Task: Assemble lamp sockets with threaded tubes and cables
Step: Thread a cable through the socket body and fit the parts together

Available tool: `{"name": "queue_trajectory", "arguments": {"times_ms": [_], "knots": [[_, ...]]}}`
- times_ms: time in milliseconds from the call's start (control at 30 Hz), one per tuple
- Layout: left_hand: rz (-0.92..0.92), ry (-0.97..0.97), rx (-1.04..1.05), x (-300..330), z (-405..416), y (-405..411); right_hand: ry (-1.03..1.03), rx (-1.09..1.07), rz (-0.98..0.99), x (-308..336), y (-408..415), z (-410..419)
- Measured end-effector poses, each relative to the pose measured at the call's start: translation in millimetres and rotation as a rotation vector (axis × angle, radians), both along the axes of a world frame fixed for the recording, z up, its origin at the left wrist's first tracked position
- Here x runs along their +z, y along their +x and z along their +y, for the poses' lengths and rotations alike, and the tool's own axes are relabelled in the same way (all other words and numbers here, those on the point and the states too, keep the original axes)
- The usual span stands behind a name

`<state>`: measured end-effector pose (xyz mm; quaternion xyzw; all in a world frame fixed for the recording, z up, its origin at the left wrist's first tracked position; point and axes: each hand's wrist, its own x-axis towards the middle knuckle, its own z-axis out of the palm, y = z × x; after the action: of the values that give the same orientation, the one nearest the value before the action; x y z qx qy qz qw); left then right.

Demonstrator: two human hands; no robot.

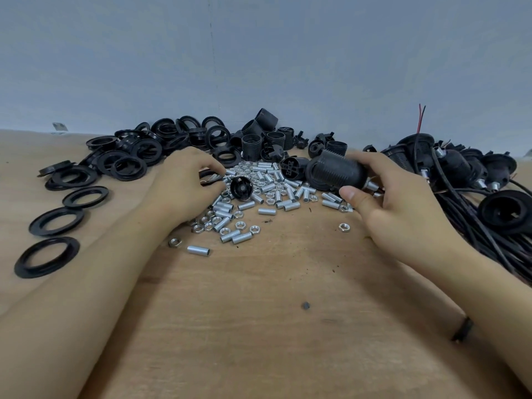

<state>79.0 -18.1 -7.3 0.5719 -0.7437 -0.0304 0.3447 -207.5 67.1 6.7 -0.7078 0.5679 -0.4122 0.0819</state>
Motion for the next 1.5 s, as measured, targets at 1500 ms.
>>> {"name": "queue_trajectory", "arguments": {"times_ms": [1500], "knots": [[1.03,0.495,-0.623,17.8,53.5,-64.0,-0.168,0.264,0.039,5.4,5.7,8.3]]}}
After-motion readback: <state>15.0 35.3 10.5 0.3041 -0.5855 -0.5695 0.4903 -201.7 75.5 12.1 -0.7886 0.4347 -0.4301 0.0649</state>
